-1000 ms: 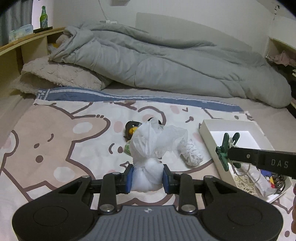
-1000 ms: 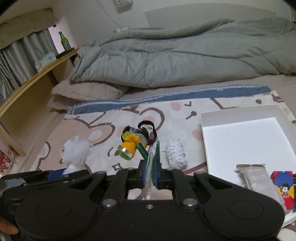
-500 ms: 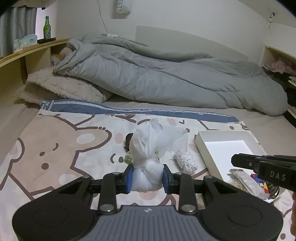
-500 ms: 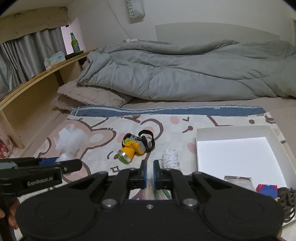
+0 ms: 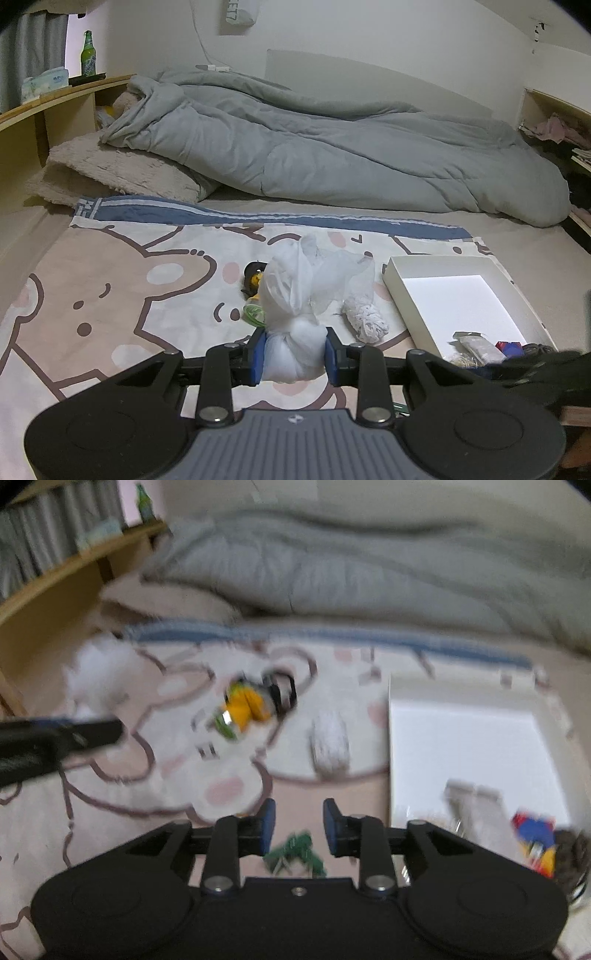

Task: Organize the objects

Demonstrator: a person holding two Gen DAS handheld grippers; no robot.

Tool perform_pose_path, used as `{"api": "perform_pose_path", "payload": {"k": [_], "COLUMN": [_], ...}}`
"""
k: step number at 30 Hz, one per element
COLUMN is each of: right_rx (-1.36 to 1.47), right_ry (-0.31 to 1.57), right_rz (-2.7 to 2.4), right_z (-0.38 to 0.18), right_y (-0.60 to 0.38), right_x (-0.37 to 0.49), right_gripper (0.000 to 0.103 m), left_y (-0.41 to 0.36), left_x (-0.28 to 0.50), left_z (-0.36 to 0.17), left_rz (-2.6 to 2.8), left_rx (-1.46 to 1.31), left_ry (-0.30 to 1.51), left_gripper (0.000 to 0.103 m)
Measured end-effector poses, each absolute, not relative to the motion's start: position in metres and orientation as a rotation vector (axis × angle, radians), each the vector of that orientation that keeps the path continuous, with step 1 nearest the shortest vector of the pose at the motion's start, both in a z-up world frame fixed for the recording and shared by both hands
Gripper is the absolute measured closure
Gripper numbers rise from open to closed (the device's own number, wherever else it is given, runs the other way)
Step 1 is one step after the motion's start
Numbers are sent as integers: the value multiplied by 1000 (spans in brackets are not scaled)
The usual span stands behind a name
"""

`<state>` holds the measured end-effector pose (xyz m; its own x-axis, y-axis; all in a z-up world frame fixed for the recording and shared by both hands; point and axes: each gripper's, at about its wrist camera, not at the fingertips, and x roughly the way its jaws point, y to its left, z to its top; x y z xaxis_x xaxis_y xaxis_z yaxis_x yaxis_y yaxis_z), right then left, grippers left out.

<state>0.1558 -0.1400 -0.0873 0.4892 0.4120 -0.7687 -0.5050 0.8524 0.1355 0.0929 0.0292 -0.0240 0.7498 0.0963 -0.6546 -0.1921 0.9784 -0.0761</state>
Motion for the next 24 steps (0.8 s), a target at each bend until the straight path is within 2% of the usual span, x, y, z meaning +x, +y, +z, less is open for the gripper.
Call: {"api": "perform_pose_path", "payload": {"k": [4, 8, 11, 19, 20, 21, 24], "right_rx": [-78, -54, -46, -113, -127, -135, -122], "right_ry": [1029, 1074, 1105, 1173, 1171, 1173, 1203], "right_rz": [526, 492, 483, 428, 433, 448, 480], "right_z": [-116, -134, -145, -176, -176, -176, -176], "right_y": [-133, -126, -119, -106, -105, -104, -103], "right_x": [170, 176, 183, 194, 193, 193, 192], "right_gripper": [53, 34, 29, 31, 34, 44, 45], "left_y": [30, 32, 34, 36, 37, 36, 34], "left_x": [96, 99, 102, 110, 111, 112, 113], "left_z": [-27, -30, -33, -38, -39, -40, -42], "left_rz": [156, 153, 154, 152, 152, 150, 150], "left_rx": [-141, -141, -138, -131, -129, -127, -119], "left_ry": [717, 730, 739, 760, 762, 764, 772], "left_gripper": [70, 70, 70, 70, 70, 70, 70]}}
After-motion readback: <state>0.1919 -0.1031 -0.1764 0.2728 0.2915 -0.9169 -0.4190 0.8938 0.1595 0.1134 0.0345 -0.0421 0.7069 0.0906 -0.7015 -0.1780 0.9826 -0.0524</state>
